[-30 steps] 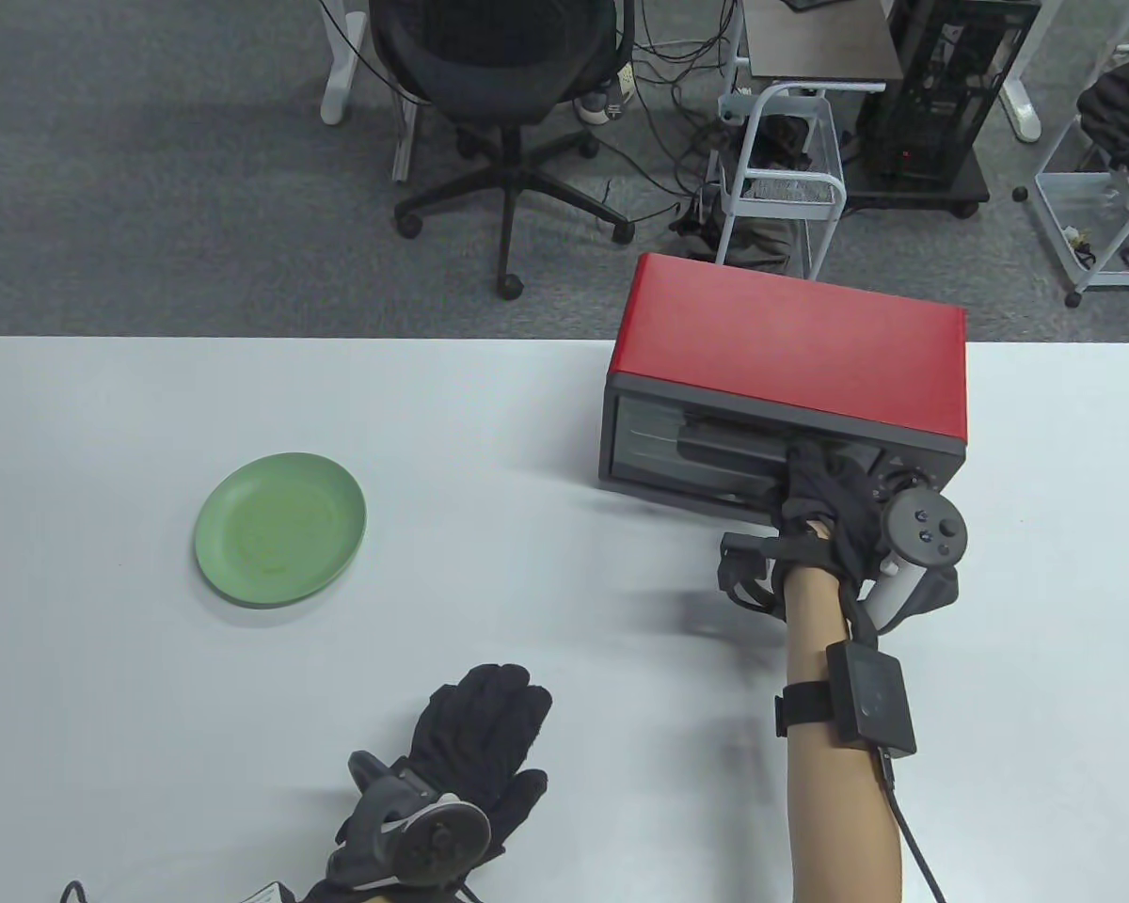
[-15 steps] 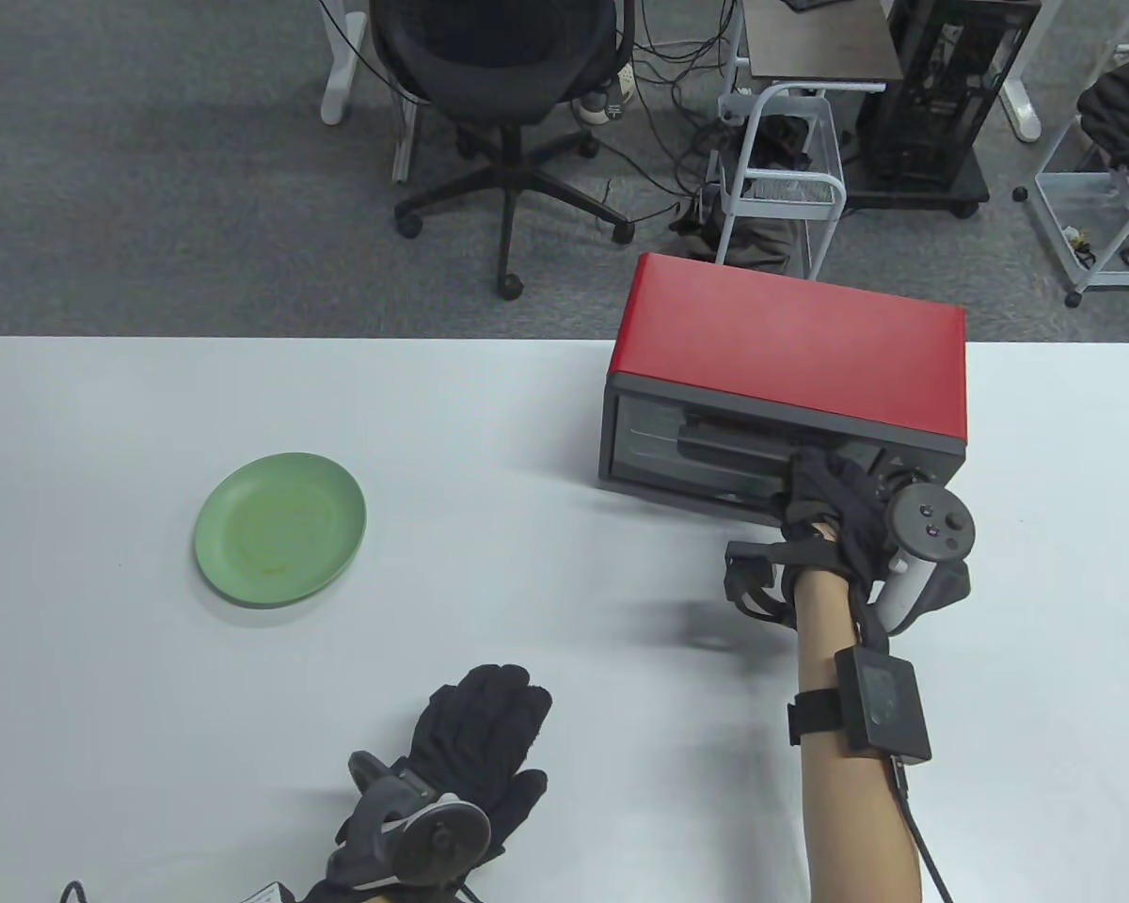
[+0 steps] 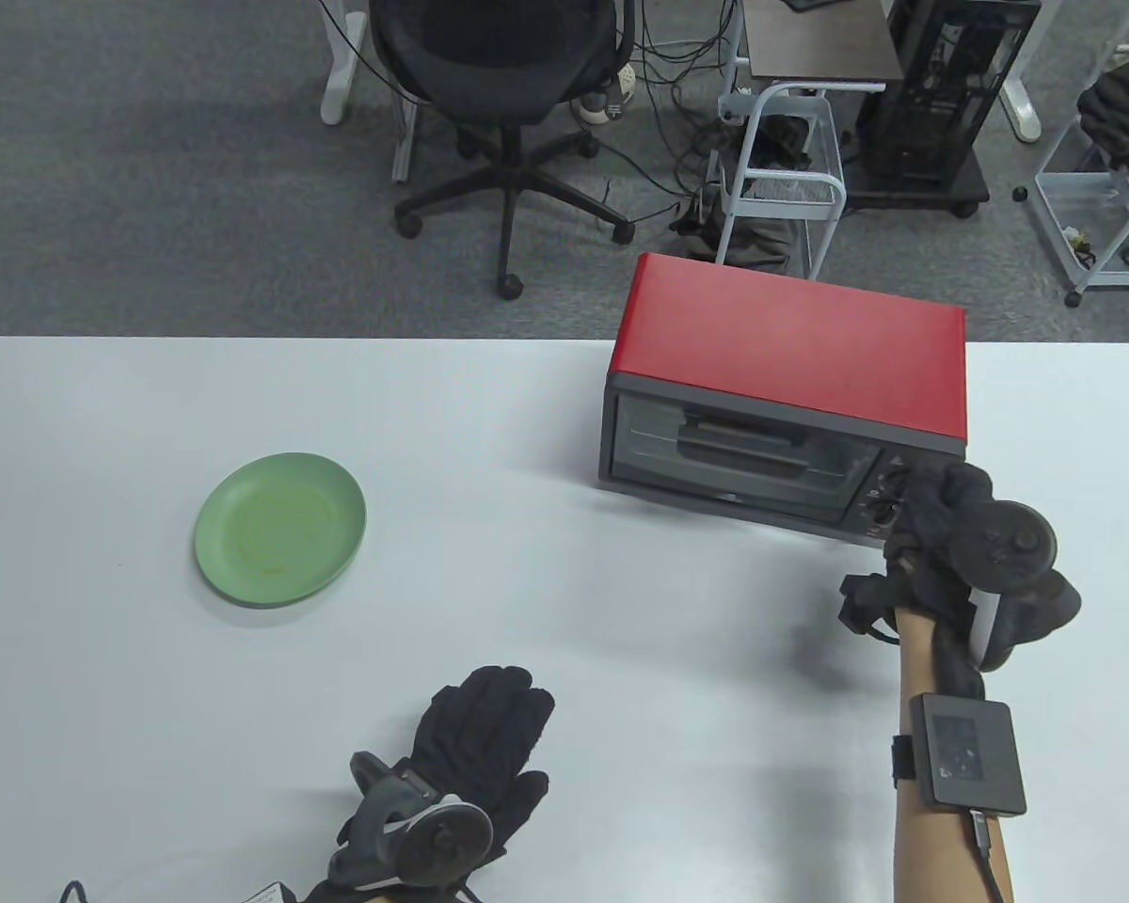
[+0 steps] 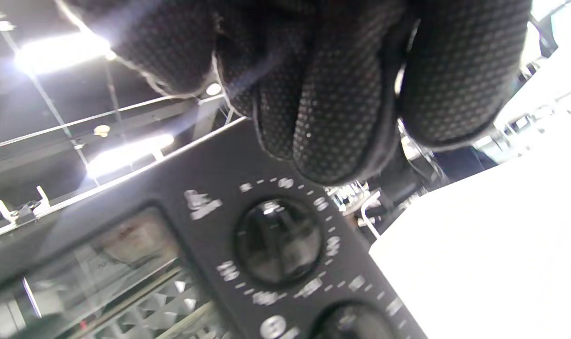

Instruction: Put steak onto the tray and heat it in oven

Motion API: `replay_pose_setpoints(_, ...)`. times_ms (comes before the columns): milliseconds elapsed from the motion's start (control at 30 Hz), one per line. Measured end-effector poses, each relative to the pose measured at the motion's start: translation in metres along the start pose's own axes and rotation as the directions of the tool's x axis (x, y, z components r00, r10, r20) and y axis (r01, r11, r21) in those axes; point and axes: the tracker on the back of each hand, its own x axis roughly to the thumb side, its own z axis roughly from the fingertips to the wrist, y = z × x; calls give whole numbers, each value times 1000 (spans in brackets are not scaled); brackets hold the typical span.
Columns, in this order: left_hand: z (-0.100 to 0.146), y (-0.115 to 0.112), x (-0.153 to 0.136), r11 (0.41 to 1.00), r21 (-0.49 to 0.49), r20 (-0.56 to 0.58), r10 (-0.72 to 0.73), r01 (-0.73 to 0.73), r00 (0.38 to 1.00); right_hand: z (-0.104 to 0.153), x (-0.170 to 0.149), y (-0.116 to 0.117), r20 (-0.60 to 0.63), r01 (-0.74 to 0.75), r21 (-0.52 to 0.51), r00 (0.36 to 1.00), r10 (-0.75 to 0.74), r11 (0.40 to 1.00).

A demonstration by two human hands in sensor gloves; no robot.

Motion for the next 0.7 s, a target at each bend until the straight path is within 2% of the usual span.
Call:
replay_pose_setpoints(200, -1, -1, -1, 1000, -9, -5, 0, 0, 1000, 8, -14, 20, 62, -127, -3, 990, 127, 992)
replay_pose_setpoints(300, -1, -1, -1, 1000, -13, -9, 1, -1, 1000, 11, -16, 31, 40, -143, 6, 989, 142, 990)
replay_pose_setpoints(467, -2, -1, -2, 1000, -17, -13, 5, -5, 1000, 13, -16, 44, -4, -100, 15, 995, 101, 995)
replay_pose_setpoints(700, -3, -2, -2, 1000, -23, -7, 2, -2, 1000, 13, -17, 50, -78, -11, 38, 997, 14, 999)
